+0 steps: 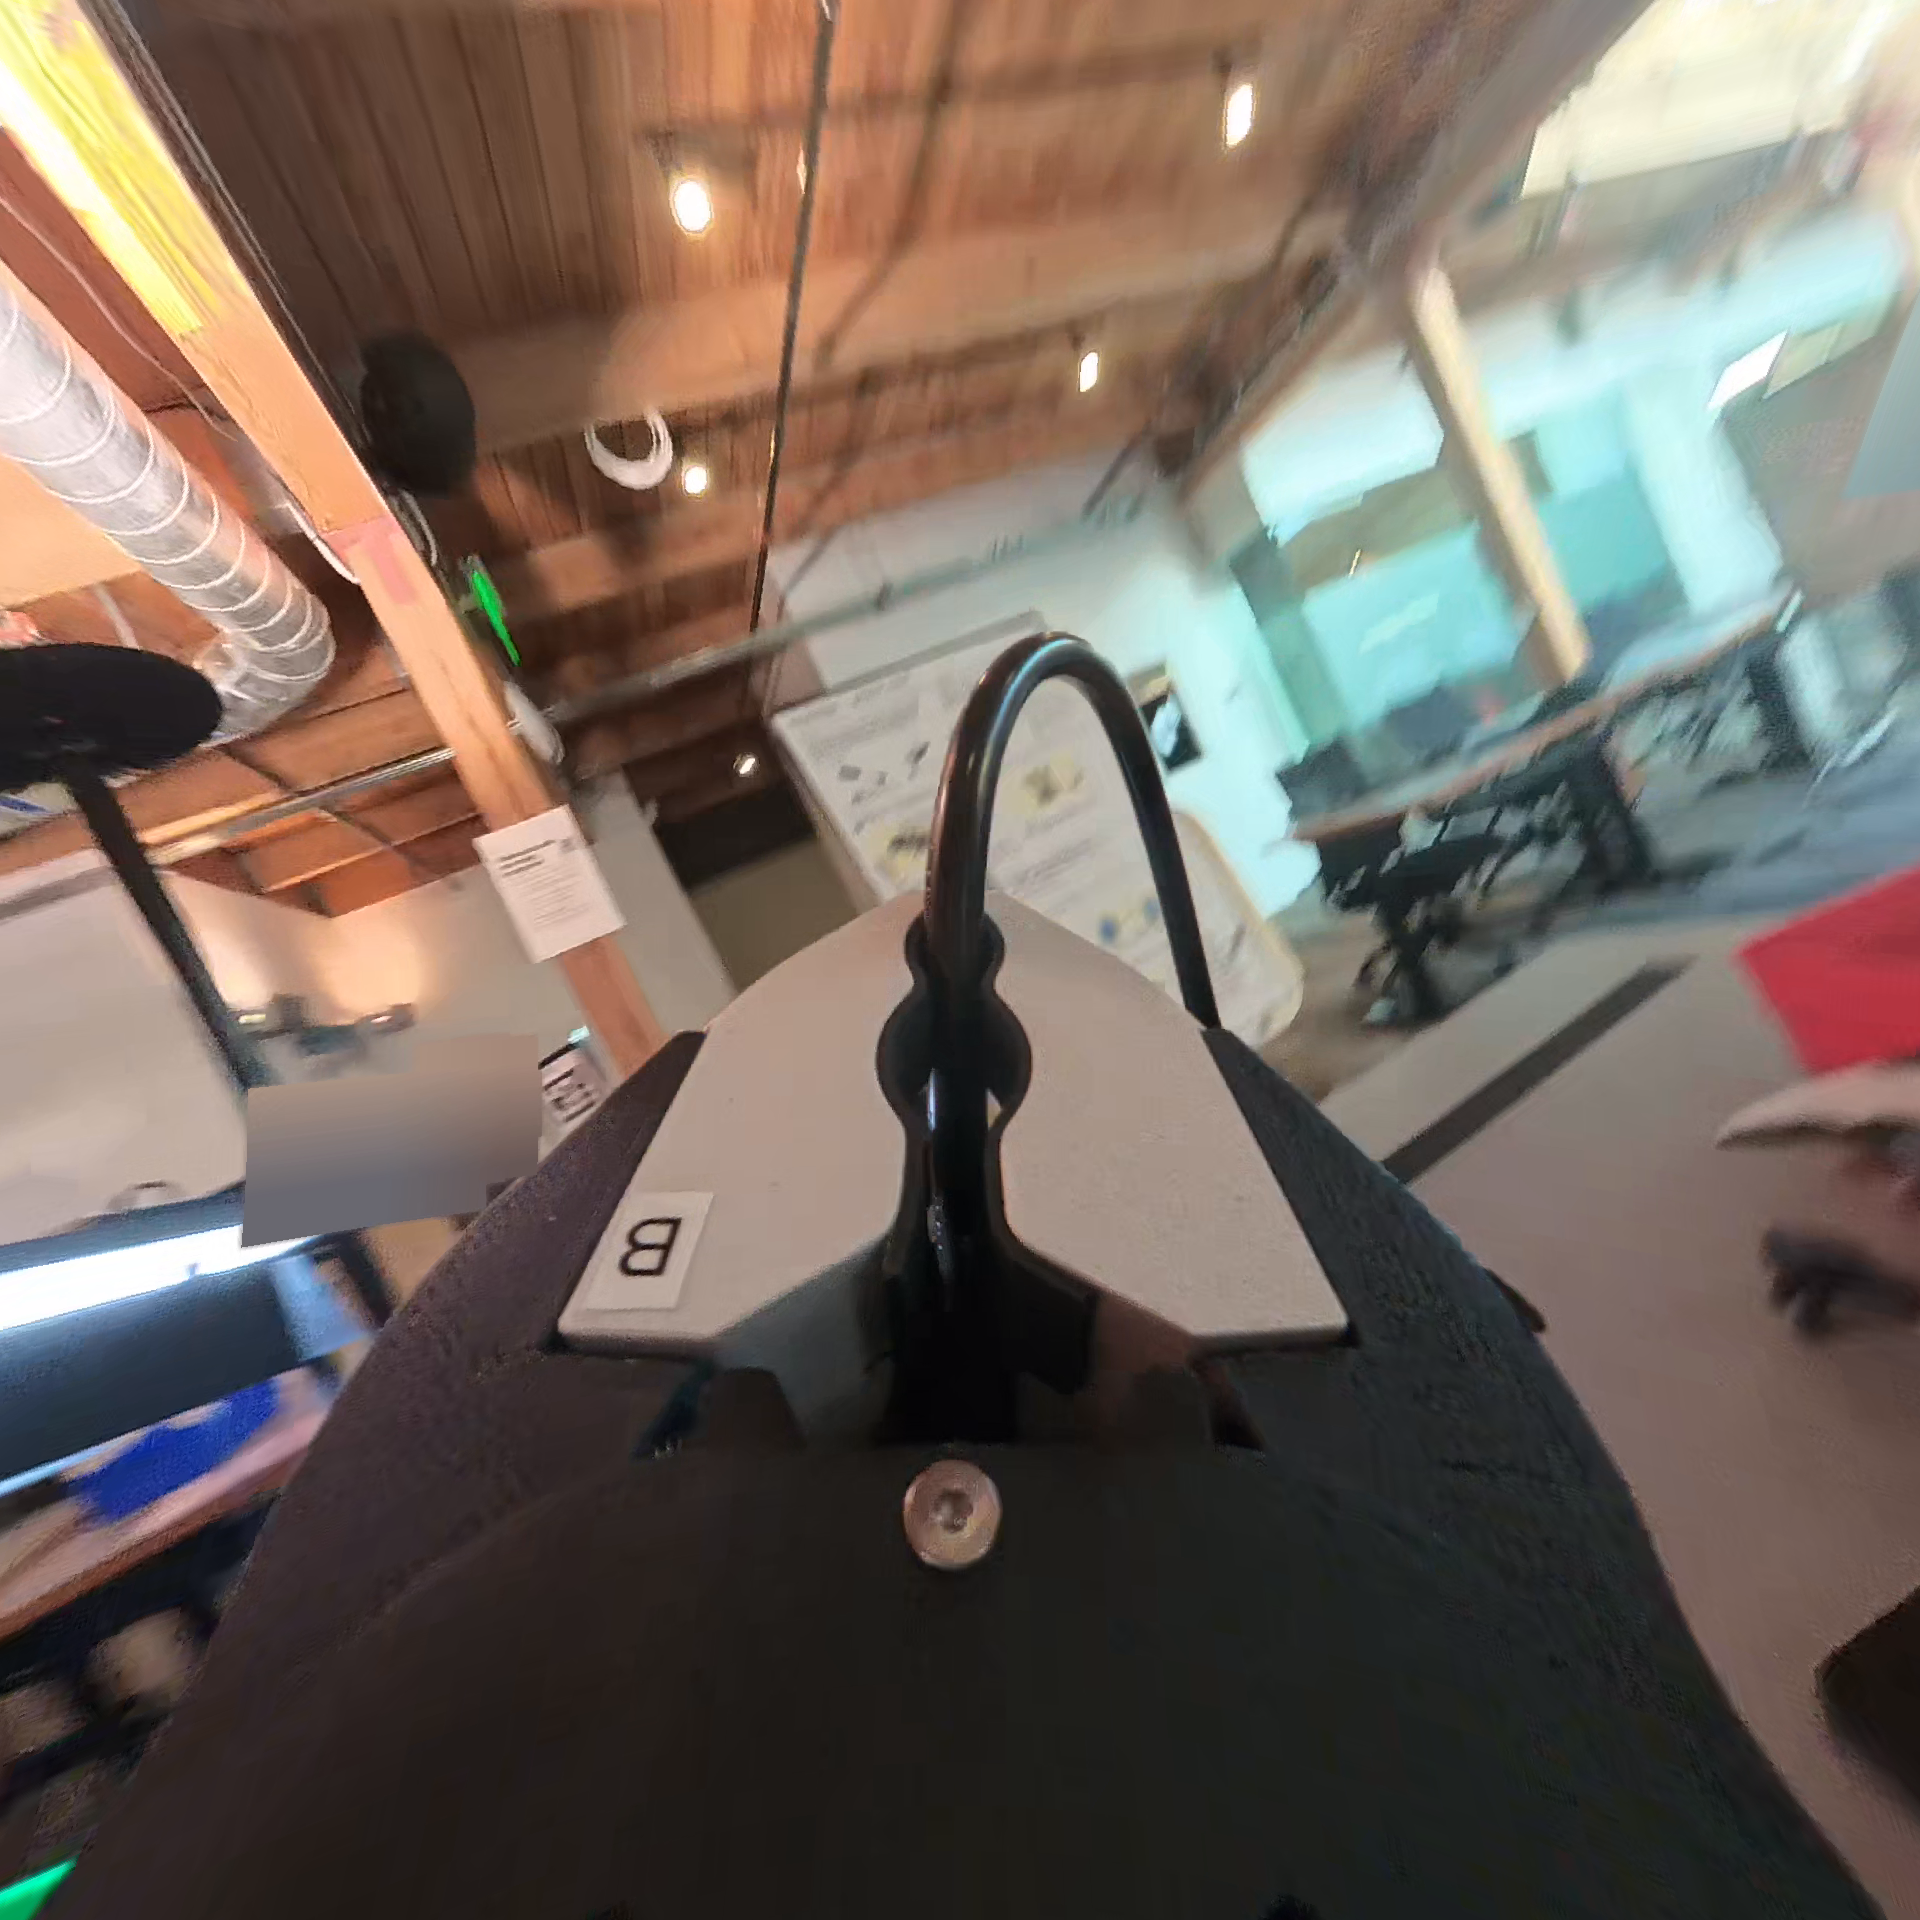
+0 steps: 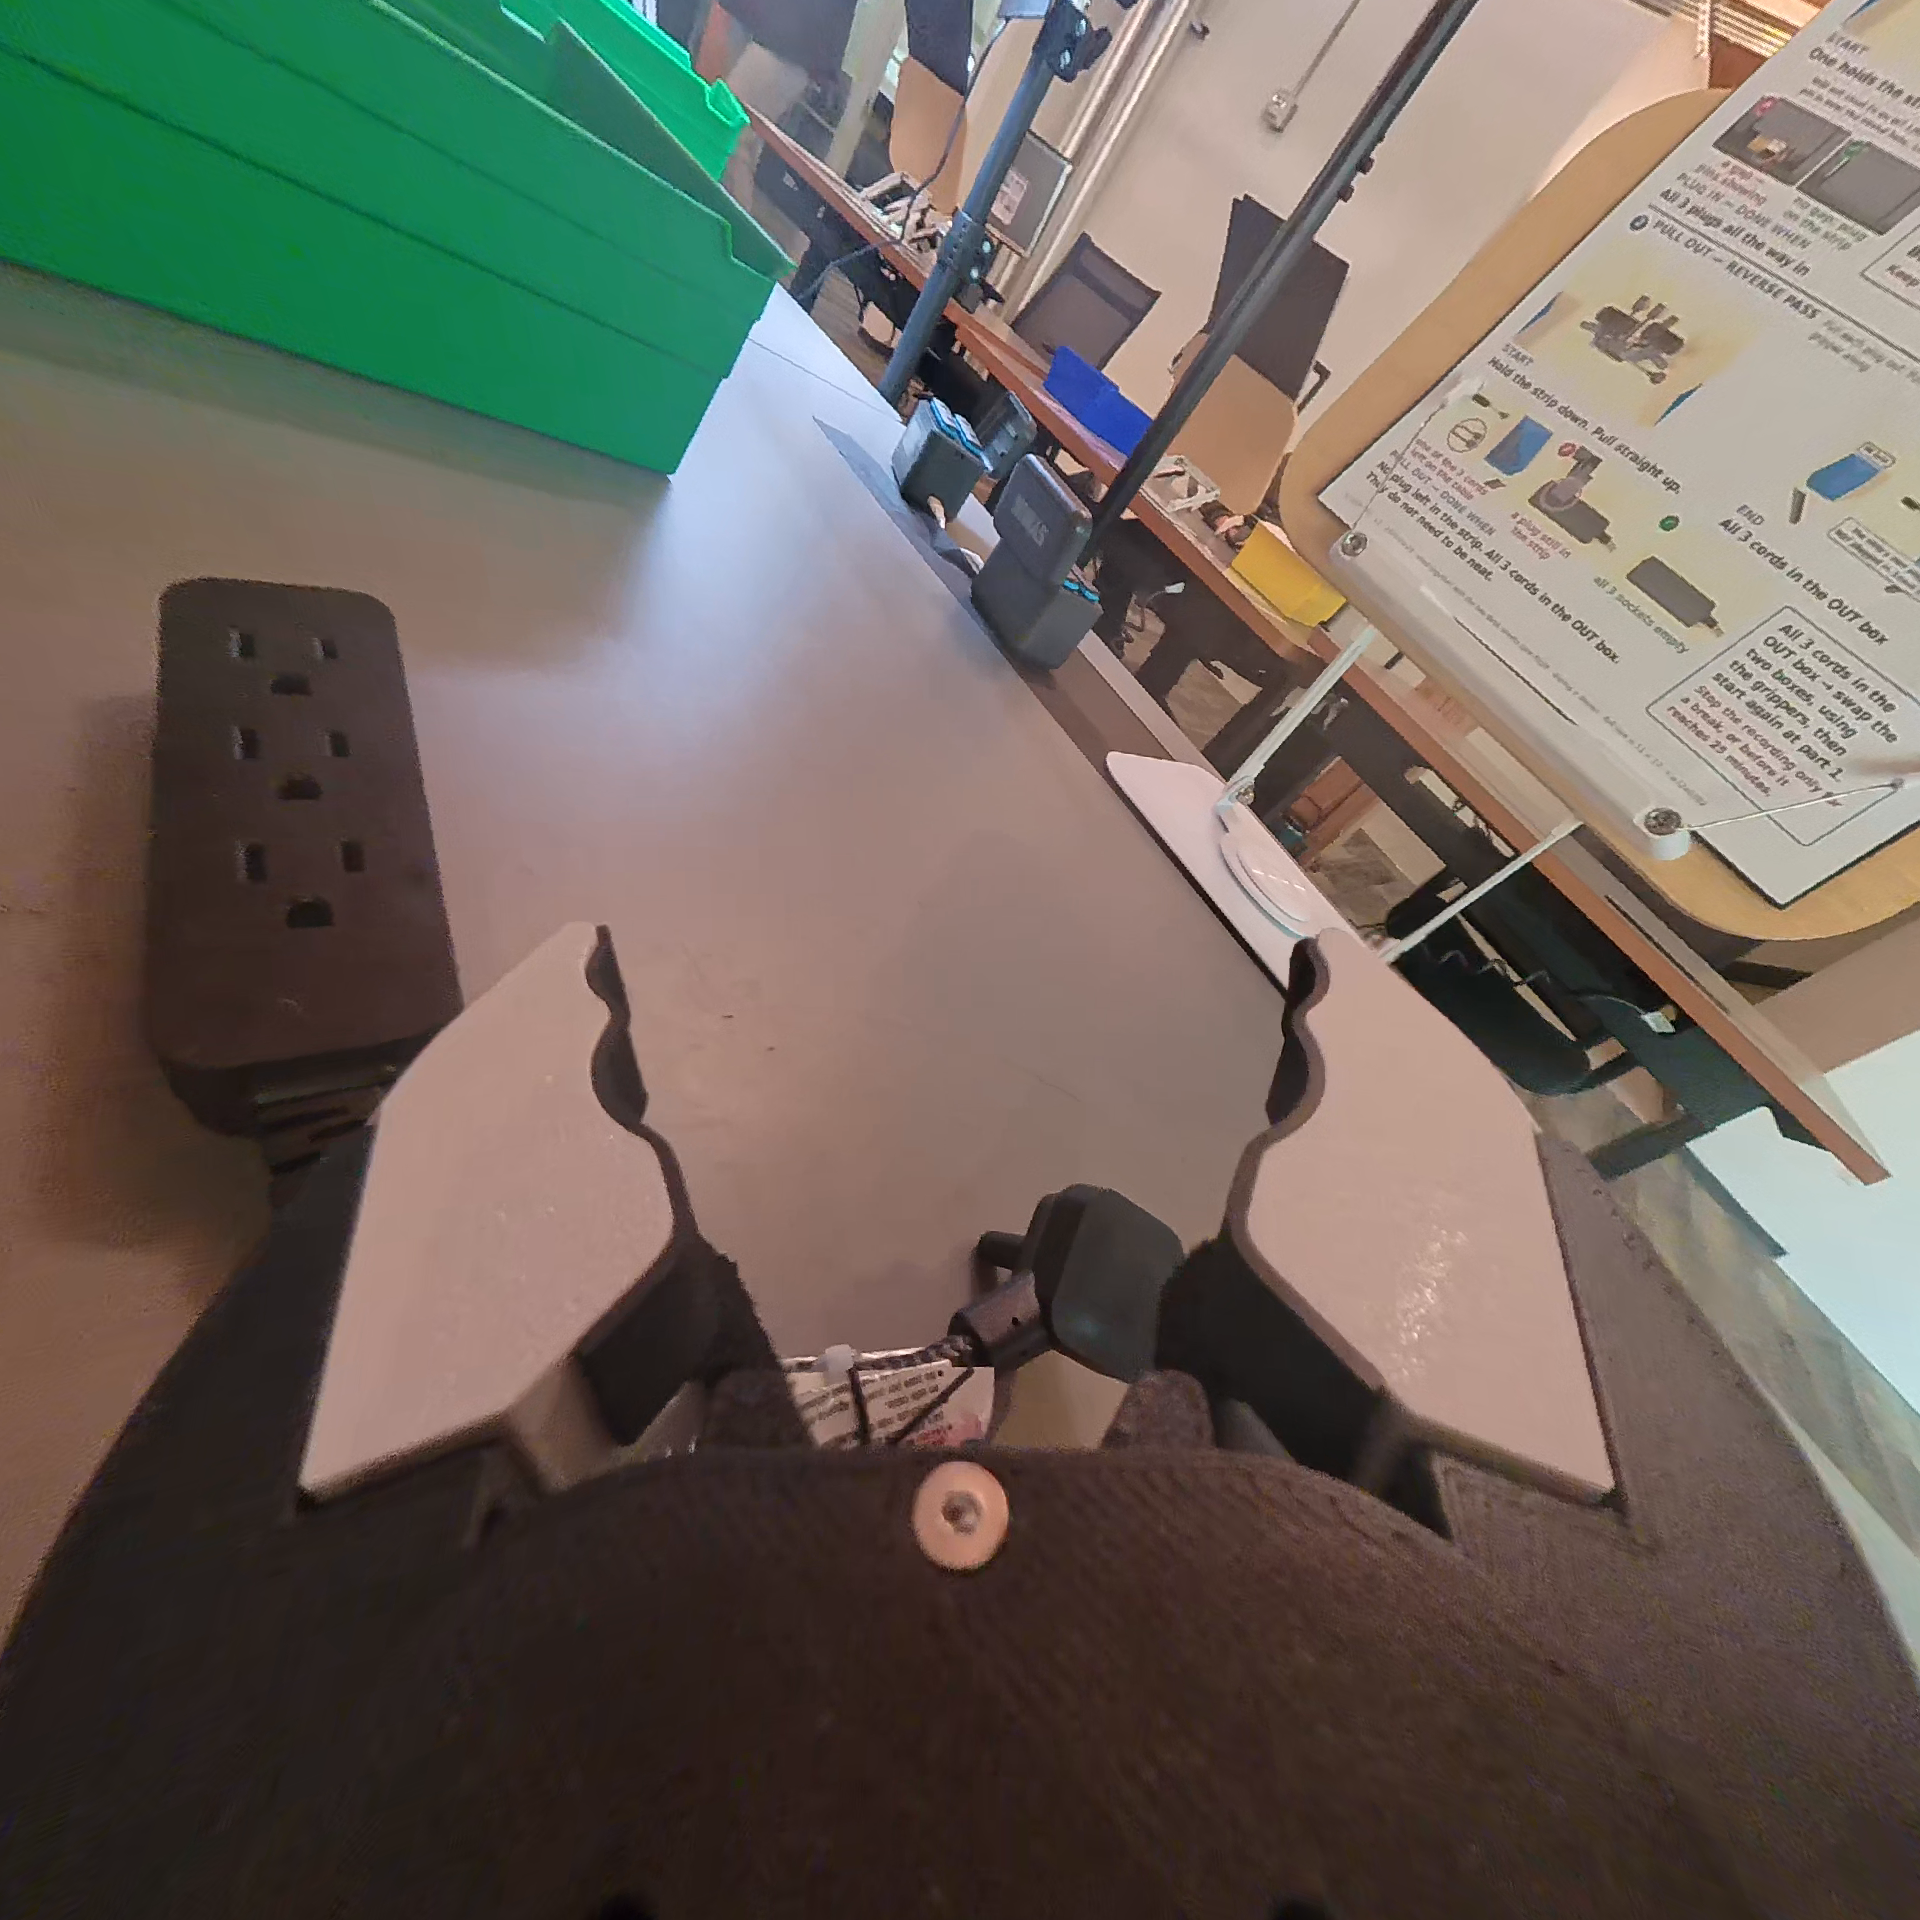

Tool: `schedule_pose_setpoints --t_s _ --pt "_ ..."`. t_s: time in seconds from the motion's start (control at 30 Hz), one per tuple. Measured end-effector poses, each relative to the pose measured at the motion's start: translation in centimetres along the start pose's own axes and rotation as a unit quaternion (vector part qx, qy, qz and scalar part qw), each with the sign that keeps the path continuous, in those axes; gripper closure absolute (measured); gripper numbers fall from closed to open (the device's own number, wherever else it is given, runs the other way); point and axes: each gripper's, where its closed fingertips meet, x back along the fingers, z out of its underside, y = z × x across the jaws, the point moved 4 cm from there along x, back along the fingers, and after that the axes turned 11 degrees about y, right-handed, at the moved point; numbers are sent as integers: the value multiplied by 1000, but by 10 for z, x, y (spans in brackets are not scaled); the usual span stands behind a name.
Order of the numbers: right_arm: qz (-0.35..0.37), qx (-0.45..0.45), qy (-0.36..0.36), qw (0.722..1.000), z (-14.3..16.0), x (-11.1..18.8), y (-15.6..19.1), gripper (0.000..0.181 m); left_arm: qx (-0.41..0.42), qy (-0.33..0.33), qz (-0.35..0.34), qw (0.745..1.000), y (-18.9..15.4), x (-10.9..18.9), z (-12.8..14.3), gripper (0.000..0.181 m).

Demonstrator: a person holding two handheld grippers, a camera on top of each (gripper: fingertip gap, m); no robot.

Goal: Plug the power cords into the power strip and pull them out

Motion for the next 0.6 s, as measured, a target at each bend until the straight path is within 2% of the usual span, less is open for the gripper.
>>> schedule_pose_setpoints --t_s 0.07,0.17,0.33,0.47,0.53,0.6 --pt "-12 -5 -13 1000 -3 1 2 63 76 -59 32 995 -8 0 -8 178" --pt "-26 -13 -36 999 -9 4 5 65 180 -142 100 968 -32 -4 -12 178" --pt "-79 -44 -103 991 -26 14 14 70 312 -246 194 897 -86 -18 -3 178" --pt "-162 -90 -192 964 -49 31 27 84 386 -298 262 833 -133 -35 10 178" --pt "-208 -114 -240 942 -61 44 34 94 394 -293 283 824 -157 -45 17 178" --pt "-226 -122 -260 931 -68 51 38 105 378 -260 288 841 -181 -56 26 178"
